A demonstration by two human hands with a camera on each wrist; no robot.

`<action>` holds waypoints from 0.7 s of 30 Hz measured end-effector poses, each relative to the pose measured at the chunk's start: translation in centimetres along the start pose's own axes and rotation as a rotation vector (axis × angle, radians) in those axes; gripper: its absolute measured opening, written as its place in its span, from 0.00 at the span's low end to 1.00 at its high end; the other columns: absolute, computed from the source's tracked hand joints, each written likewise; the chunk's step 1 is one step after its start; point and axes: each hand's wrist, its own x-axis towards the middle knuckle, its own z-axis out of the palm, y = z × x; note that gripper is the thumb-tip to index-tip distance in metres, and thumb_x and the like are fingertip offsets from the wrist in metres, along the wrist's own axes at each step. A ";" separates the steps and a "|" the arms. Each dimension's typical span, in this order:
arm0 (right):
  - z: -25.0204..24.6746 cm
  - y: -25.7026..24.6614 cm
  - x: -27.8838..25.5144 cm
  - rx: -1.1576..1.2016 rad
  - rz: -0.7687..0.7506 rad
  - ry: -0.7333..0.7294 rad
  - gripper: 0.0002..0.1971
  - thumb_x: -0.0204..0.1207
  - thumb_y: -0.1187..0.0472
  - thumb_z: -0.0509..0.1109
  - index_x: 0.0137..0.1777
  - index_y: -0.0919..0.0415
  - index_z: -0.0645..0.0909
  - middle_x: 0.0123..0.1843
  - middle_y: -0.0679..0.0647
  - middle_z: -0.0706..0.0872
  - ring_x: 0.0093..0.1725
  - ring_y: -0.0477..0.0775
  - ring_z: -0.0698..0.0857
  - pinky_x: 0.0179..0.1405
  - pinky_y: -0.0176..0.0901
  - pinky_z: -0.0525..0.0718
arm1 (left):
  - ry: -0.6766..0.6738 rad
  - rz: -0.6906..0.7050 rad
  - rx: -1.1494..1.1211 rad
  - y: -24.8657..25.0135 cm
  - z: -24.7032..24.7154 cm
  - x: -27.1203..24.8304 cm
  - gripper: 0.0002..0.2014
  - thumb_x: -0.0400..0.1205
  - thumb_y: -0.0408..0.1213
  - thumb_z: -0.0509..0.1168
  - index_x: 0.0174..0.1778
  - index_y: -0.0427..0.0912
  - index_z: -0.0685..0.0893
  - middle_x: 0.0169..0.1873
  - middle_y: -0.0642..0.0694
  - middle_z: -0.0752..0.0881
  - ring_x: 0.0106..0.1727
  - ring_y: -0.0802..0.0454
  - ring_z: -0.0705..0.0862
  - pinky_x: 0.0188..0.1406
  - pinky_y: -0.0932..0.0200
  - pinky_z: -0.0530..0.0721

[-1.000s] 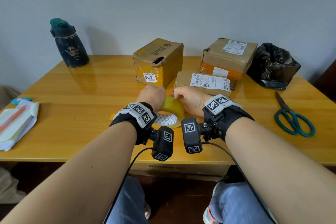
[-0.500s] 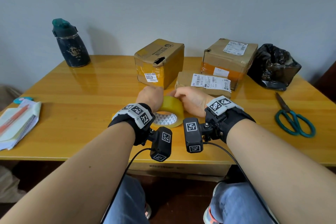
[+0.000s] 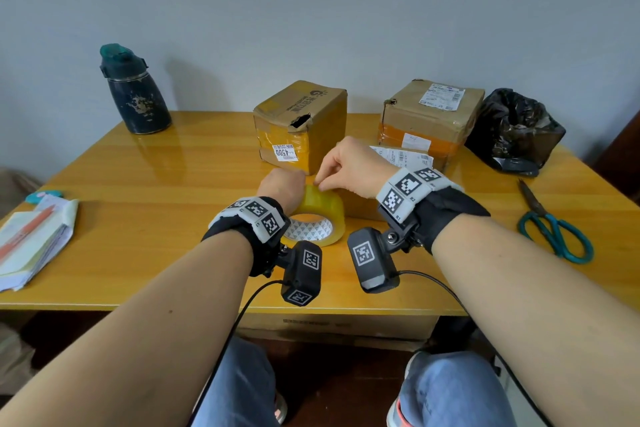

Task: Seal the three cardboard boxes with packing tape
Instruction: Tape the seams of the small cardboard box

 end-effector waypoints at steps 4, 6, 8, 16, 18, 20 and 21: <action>0.1 -0.2 0.1 -0.004 -0.001 0.001 0.03 0.72 0.67 0.77 0.43 0.66 0.90 0.41 0.54 0.88 0.35 0.43 0.83 0.43 0.37 0.85 | -0.011 0.050 0.107 -0.2 -0.1 0.2 0.18 0.89 0.33 0.49 0.63 0.24 0.79 0.62 0.27 0.81 0.64 0.32 0.79 0.65 0.43 0.78; 0.1 -0.2 0.2 -0.024 -0.006 -0.010 0.02 0.73 0.66 0.76 0.43 0.65 0.89 0.39 0.50 0.87 0.32 0.40 0.82 0.38 0.32 0.83 | -0.010 0.068 0.209 0.2 -0.2 0.0 0.17 0.89 0.28 0.46 0.62 0.25 0.77 0.60 0.28 0.81 0.62 0.33 0.80 0.60 0.46 0.78; 0.1 -0.2 0.2 -0.042 -0.018 -0.015 0.02 0.74 0.65 0.75 0.43 0.63 0.89 0.36 0.46 0.85 0.31 0.40 0.81 0.36 0.29 0.82 | -0.015 0.100 0.294 0.4 -0.3 0.1 0.16 0.89 0.27 0.45 0.62 0.26 0.76 0.60 0.30 0.81 0.61 0.35 0.80 0.58 0.48 0.79; 0.2 -0.4 0.6 -0.168 -0.080 -0.036 0.03 0.76 0.64 0.73 0.44 0.61 0.88 0.39 0.46 0.83 0.31 0.36 0.77 0.34 0.26 0.74 | -0.040 0.201 0.518 0.0 -0.7 1.0 0.16 0.89 0.29 0.46 0.66 0.30 0.76 0.61 0.32 0.82 0.62 0.37 0.81 0.57 0.50 0.79; 0.1 -0.6 0.9 -0.201 -0.087 -0.075 0.03 0.77 0.65 0.71 0.44 0.62 0.87 0.41 0.47 0.83 0.33 0.37 0.77 0.34 0.26 0.73 | -0.060 0.223 0.579 -0.1 -0.7 1.1 0.16 0.89 0.30 0.47 0.68 0.32 0.75 0.62 0.33 0.81 0.62 0.38 0.80 0.57 0.51 0.79; 0.1 -0.8 1.1 -0.253 -0.078 -0.116 0.04 0.79 0.66 0.69 0.45 0.61 0.85 0.43 0.49 0.82 0.37 0.43 0.78 0.36 0.32 0.73 | -0.068 0.235 0.606 -0.2 -0.7 1.2 0.16 0.89 0.31 0.47 0.68 0.32 0.75 0.61 0.33 0.81 0.63 0.38 0.80 0.57 0.51 0.79; 0.2 -0.9 1.2 -0.276 -0.071 -0.134 0.04 0.80 0.66 0.67 0.45 0.61 0.83 0.44 0.50 0.81 0.40 0.47 0.79 0.37 0.34 0.73 | -0.070 0.242 0.616 -0.3 -0.7 1.2 0.16 0.89 0.30 0.47 0.68 0.32 0.75 0.61 0.33 0.81 0.62 0.38 0.80 0.57 0.51 0.79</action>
